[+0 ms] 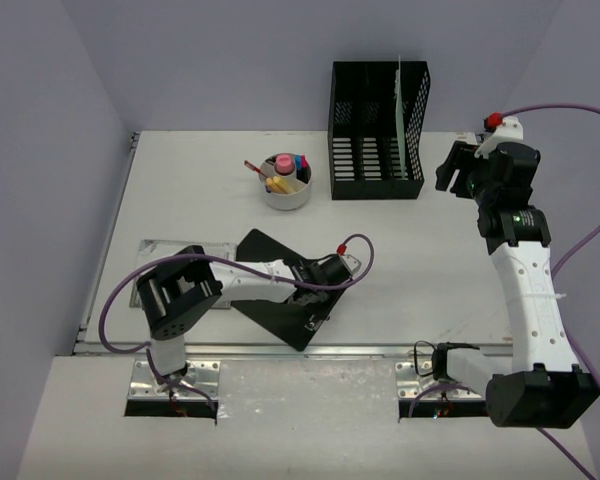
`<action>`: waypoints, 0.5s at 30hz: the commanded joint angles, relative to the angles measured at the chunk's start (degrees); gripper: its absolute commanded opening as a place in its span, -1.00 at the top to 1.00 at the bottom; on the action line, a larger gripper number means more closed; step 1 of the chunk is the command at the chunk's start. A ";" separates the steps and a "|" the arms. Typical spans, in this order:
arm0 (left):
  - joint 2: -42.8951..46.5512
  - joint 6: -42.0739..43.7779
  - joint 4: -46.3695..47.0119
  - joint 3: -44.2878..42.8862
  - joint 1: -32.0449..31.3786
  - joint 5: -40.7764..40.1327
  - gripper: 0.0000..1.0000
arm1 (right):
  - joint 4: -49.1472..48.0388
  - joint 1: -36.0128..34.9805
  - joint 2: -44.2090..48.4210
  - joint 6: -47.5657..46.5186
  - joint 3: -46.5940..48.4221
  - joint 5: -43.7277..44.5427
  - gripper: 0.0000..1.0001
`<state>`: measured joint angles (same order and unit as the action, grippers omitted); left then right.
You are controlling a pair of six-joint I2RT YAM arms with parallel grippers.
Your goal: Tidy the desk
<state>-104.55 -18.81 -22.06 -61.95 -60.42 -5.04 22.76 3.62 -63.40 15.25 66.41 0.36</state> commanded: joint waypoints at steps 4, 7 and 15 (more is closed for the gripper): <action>-0.74 -0.79 -1.58 -0.62 0.04 1.70 0.91 | -2.64 0.25 0.64 1.01 -0.84 -1.84 -0.34; 0.40 -1.05 -2.28 -2.55 0.39 2.05 0.95 | -2.64 0.25 0.47 1.19 -1.02 -3.95 -0.33; 6.54 -2.63 0.69 -8.88 6.62 7.57 1.00 | -2.90 0.34 -0.06 3.29 -0.67 -8.53 -0.24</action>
<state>-103.96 -20.45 -26.00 -67.22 -56.66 -1.06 22.52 3.64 -63.40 16.67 65.25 -5.85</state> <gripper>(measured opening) 0.263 0.622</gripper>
